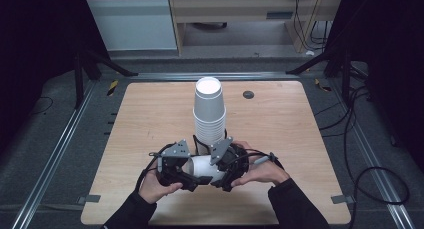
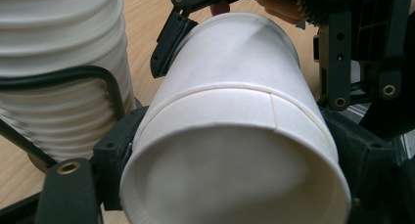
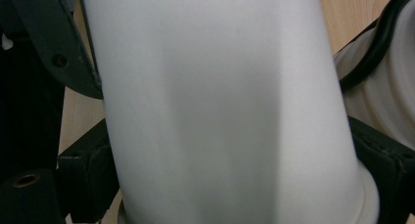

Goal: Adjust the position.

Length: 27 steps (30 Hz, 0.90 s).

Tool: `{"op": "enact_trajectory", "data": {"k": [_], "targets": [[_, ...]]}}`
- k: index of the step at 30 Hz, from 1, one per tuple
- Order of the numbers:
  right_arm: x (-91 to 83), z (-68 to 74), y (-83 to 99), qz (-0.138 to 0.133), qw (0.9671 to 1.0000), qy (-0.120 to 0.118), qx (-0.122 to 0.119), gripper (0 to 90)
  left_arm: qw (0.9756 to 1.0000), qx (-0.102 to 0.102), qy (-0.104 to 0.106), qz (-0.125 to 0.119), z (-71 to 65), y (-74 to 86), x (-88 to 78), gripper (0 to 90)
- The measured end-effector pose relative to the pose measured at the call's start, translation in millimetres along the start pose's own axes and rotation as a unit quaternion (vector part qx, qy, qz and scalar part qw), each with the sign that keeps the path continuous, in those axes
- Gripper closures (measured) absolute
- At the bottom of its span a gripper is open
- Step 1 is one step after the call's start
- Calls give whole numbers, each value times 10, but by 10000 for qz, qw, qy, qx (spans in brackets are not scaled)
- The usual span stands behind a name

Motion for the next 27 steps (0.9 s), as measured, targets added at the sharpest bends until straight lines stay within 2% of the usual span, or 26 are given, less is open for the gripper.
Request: {"op": "enact_trajectory", "data": {"k": [6, 10, 16, 22, 26, 27], "targets": [[-11, -2, -2, -42, 9999, -40, 91, 69, 10000, -68, 59, -43, 1, -9, -19, 206], [-43, -18, 10, -72, 9998, -76, 170, 54, 10000, -59, 21, -59, 12, -10, -43, 206], [-213, -71, 71, -302, 9988, -34, 393, 34, 9999, -65, 28, -157, 34, -26, -112, 205], [-427, -143, 189, -719, 9946, 91, 742, 30, 9995, -87, -16, -309, 76, -43, -194, 204], [-526, -156, 272, -1002, 9902, 174, 955, 20, 9990, -79, -39, -428, 99, -57, -238, 204], [-552, -149, 299, -1092, 9883, 196, 1048, 19, 9990, -75, -49, -441, 101, -60, -245, 204]]}}
Point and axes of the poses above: each handheld gripper's, and its own axes: x roughly forward along the jaws, y roughly out of its underside, z roughly to its left, the point moved 8 cm from there along x, roughly forward along the jaws, and after that the axes turned 3 degrees about y, right-handed, at the moved point
